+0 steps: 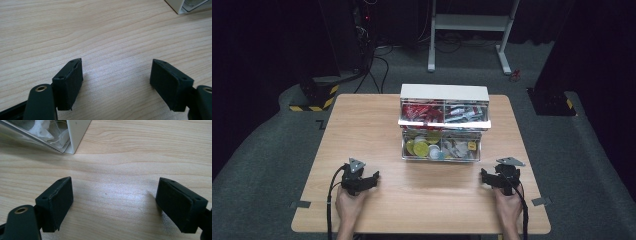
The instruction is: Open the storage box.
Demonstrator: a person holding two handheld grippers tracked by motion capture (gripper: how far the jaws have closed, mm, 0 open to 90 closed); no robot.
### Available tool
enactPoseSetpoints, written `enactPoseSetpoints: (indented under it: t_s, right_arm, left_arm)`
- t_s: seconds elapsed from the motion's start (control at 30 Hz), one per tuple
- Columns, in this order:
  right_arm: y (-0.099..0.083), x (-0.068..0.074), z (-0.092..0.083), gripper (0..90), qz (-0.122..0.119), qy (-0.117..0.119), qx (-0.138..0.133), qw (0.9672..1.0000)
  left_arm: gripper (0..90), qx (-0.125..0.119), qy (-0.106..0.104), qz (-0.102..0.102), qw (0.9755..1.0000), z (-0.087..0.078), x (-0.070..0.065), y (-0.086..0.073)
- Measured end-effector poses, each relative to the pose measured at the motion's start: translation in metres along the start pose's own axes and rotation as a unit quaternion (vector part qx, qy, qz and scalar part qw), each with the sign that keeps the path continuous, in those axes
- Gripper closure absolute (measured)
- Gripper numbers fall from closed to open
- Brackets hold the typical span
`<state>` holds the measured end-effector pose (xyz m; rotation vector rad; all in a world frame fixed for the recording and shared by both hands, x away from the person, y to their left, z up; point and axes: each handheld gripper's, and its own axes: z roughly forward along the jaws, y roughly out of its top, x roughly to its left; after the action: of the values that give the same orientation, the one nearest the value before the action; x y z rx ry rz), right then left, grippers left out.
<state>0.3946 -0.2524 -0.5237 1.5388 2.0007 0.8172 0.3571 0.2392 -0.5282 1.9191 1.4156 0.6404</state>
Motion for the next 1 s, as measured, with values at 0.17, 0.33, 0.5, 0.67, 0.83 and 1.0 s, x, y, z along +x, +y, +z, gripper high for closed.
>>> enactPoseSetpoints:
  t_s: [0.17, 0.33, 0.5, 0.67, 0.83, 1.0]
  right_arm:
    - [-0.0004, 0.0006, -0.0004, 14.0, 0.003, -0.003, 0.000, 1.0000]
    - [-0.0017, 0.0018, -0.0018, 14.1, 0.005, -0.004, 0.000, 1.0000]
    - [-0.0019, 0.0020, -0.0020, 14.1, 0.003, -0.007, 0.000, 1.0000]
    - [-0.0035, 0.0041, -0.0041, 17.4, 0.011, -0.009, -0.001, 0.9999]
    - [-0.0042, 0.0049, -0.0052, 19.3, 0.003, -0.003, -0.004, 1.0000]
    - [-0.0047, 0.0065, -0.0066, 21.0, 0.002, 0.000, -0.003, 1.0000]
  left_arm:
    - [26.8, 0.000, 0.000, 0.000, 1.0000, 0.0000, 0.0000, 0.0000]
    - [26.8, 0.000, 0.000, 0.000, 1.0000, 0.0000, 0.0001, 0.0000]
    - [26.8, 0.000, -0.001, 0.000, 1.0000, 0.0000, 0.0001, 0.0000]
    - [26.6, 0.000, -0.002, 0.000, 1.0000, 0.0000, 0.0002, 0.0000]
    - [26.7, 0.000, -0.002, 0.000, 1.0000, 0.0000, 0.0001, 0.0000]
    - [26.5, 0.000, -0.002, 0.000, 1.0000, 0.0001, 0.0002, 0.0000]
